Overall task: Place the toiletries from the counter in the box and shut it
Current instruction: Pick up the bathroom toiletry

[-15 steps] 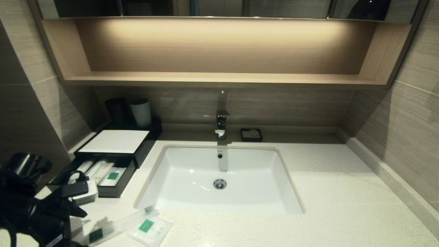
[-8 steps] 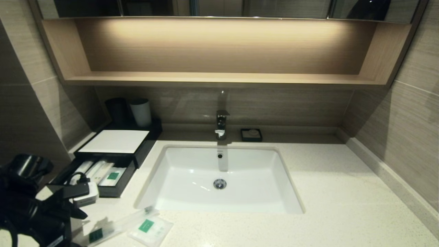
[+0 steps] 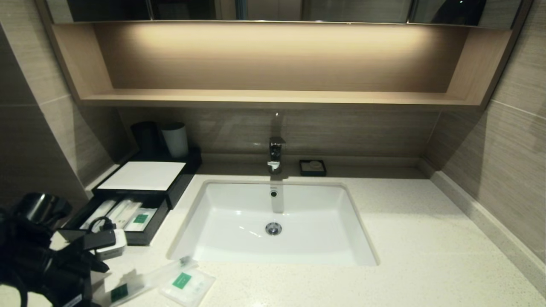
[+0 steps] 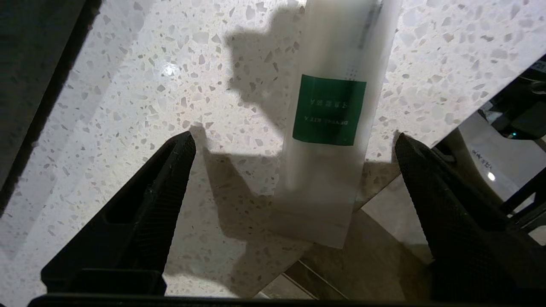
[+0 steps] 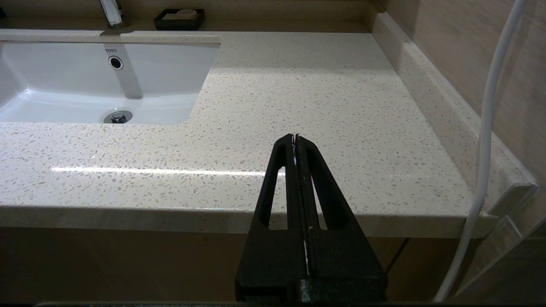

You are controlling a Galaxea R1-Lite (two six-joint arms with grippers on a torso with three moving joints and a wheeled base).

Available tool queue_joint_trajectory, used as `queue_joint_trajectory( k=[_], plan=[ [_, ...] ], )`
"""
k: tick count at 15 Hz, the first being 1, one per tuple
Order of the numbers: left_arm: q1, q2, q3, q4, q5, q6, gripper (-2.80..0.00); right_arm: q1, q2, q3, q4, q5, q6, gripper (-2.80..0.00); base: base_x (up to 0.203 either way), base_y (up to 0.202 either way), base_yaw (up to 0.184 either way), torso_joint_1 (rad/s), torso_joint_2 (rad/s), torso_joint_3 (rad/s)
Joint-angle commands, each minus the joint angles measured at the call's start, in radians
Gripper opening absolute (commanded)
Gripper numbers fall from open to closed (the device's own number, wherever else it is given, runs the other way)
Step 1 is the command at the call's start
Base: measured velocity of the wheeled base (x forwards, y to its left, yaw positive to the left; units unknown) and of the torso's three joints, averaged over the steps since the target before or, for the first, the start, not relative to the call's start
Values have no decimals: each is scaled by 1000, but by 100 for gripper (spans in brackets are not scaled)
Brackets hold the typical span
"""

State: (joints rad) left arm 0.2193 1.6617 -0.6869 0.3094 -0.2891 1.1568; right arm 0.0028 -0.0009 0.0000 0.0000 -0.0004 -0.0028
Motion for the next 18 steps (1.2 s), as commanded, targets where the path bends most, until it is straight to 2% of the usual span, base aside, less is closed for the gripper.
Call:
queue_joint_trajectory(
  k=[1,18],
  plan=[
    [-8,2,23,-35,4,6,0,0,1,2,0,0,0,-280,0,0,0,0,0,0],
    [-5,18,-3,-43,4,-9,0,0,1,2,0,0,-2,-280,0,0,0,0,0,0]
  ],
)
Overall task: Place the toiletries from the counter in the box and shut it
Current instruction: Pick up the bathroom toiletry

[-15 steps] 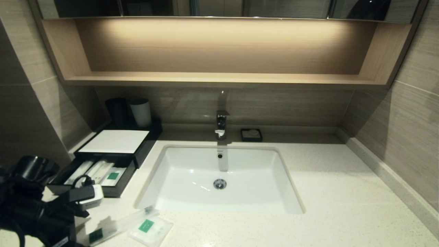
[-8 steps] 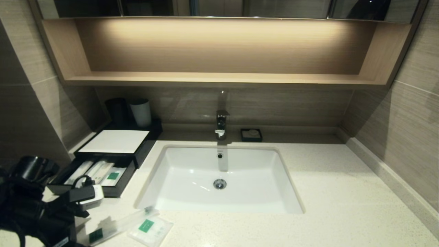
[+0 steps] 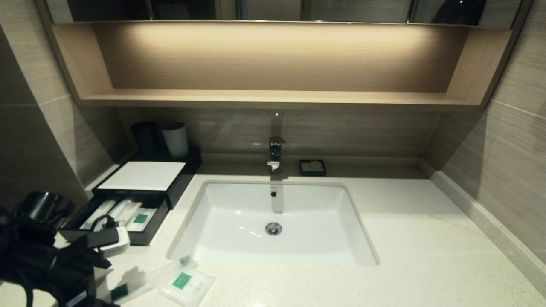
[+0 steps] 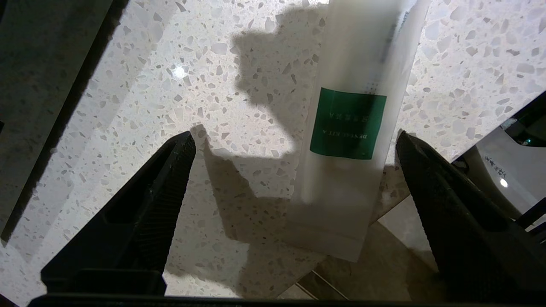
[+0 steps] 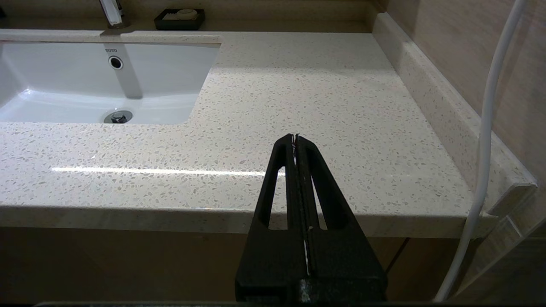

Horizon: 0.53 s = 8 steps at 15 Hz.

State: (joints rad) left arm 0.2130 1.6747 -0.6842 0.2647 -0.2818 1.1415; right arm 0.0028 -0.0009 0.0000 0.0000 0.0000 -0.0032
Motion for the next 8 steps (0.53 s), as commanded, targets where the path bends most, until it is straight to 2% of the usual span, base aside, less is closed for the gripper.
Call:
queue_joint_trajectory(
  k=[1,8],
  plan=[
    [3,8,-9,4,-5,4,0,0,1,2,0,0,0,-280,0,0,0,0,0,0],
    [5,22,-11,8,-7,4,0,0,1,2,0,0,0,-280,0,0,0,0,0,0]
  ],
)
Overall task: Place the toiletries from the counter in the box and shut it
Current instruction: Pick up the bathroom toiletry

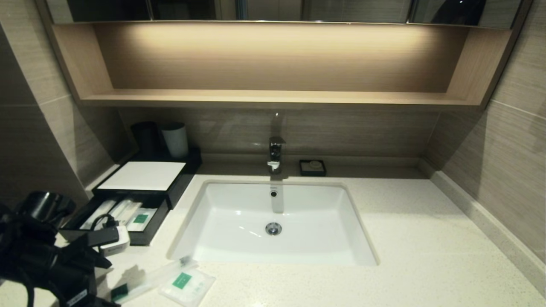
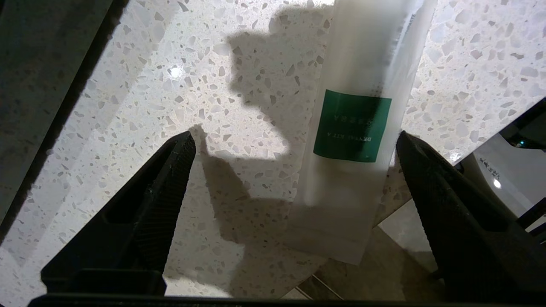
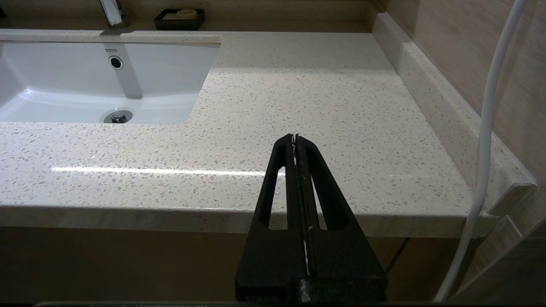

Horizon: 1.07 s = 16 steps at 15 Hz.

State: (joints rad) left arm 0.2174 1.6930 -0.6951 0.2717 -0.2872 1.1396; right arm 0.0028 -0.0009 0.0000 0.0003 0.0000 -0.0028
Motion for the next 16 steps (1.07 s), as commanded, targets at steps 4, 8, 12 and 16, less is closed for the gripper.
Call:
queue_joint_trajectory(
  k=[4,8,12,16],
  plan=[
    [0,7,0,1,-4,-2,0,0,1,2,0,0,0,-280,0,0,0,0,0,0],
    [3,5,-2,3,-43,-25,0,0,0,2,0,0,0,-280,0,0,0,0,0,0],
    [3,17,-4,3,-46,-24,-280,0,-1,2,0,0,0,-280,0,0,0,0,0,0],
    [7,20,-4,3,-50,-23,-280,0,-1,2,-1,0,0,-280,0,0,0,0,0,0]
  ],
)
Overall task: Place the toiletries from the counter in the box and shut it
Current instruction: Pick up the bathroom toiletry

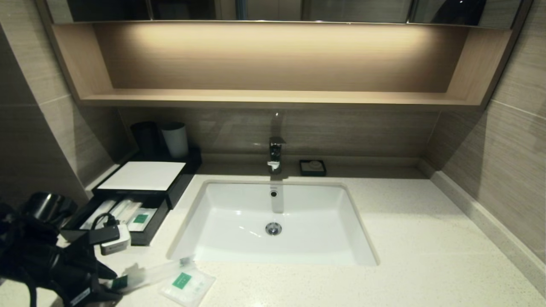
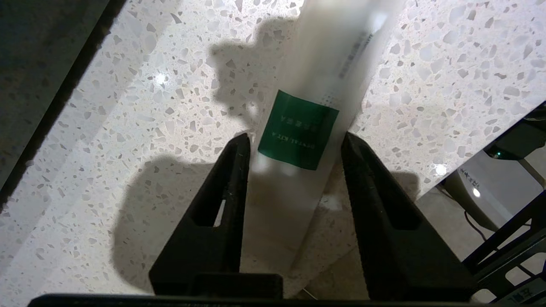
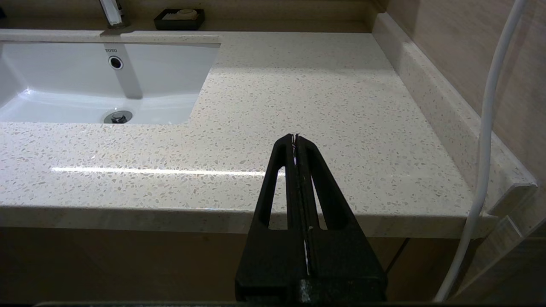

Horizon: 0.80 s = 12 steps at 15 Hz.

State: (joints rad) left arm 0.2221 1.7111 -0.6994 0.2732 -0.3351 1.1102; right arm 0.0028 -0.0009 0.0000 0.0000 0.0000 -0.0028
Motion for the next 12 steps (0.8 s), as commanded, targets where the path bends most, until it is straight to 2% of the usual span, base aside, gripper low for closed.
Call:
queue_joint_trajectory(
  k=[1,6,8,12],
  plan=[
    [0,1,0,1,-2,7,-280,0,1,2,-1,0,0,-280,0,0,0,0,0,0],
    [3,-5,-8,14,-9,5,-280,0,-1,2,0,0,0,-280,0,0,0,0,0,0],
    [5,-16,-13,23,-43,1,-280,0,-1,2,0,0,0,-280,0,0,0,0,0,0],
    [5,-68,-77,162,-72,-18,-280,0,-1,2,-1,0,0,-280,0,0,0,0,0,0]
  ],
)
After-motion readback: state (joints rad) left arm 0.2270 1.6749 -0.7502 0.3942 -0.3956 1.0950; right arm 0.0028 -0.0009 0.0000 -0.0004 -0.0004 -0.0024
